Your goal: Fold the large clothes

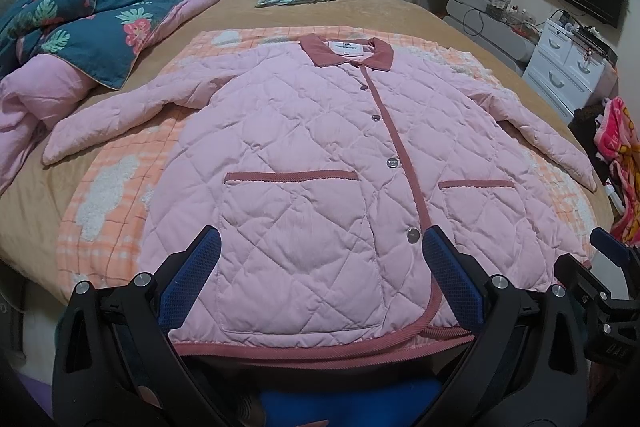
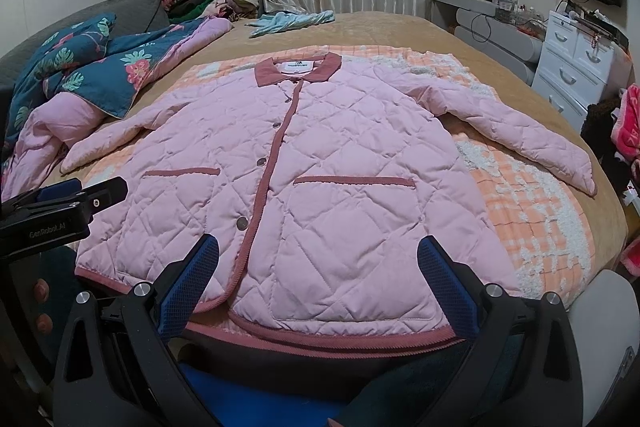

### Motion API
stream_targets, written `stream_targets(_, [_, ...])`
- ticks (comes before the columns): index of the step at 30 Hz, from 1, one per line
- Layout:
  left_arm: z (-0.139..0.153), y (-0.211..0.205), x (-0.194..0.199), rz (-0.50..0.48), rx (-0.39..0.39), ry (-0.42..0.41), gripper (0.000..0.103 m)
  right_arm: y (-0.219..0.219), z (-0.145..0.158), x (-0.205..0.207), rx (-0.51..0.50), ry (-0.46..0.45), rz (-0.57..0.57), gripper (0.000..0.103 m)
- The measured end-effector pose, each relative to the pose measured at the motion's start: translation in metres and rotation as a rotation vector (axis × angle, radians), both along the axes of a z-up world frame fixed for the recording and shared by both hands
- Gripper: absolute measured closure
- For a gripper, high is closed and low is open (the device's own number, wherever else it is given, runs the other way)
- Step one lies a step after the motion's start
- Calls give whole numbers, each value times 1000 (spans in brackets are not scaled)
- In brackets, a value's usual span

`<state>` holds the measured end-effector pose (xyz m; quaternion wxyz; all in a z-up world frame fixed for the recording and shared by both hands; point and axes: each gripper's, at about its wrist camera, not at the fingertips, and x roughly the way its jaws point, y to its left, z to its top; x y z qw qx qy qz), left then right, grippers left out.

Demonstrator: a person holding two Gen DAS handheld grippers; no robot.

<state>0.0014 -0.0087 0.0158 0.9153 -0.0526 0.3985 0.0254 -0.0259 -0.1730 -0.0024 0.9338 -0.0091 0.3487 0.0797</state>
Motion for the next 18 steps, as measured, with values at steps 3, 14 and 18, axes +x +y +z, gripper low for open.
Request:
stream_targets(3, [-1, 1, -1, 0, 1, -1, 8, 1, 0, -1, 1, 0, 1, 4])
stream_targets(14, [-1, 3, -2, -1, 0, -4, 8, 1, 0, 0, 3, 2, 0, 4])
stream_targets(18, [0, 4, -3, -1, 0, -4, 8, 0, 0, 0, 4, 3, 0, 4])
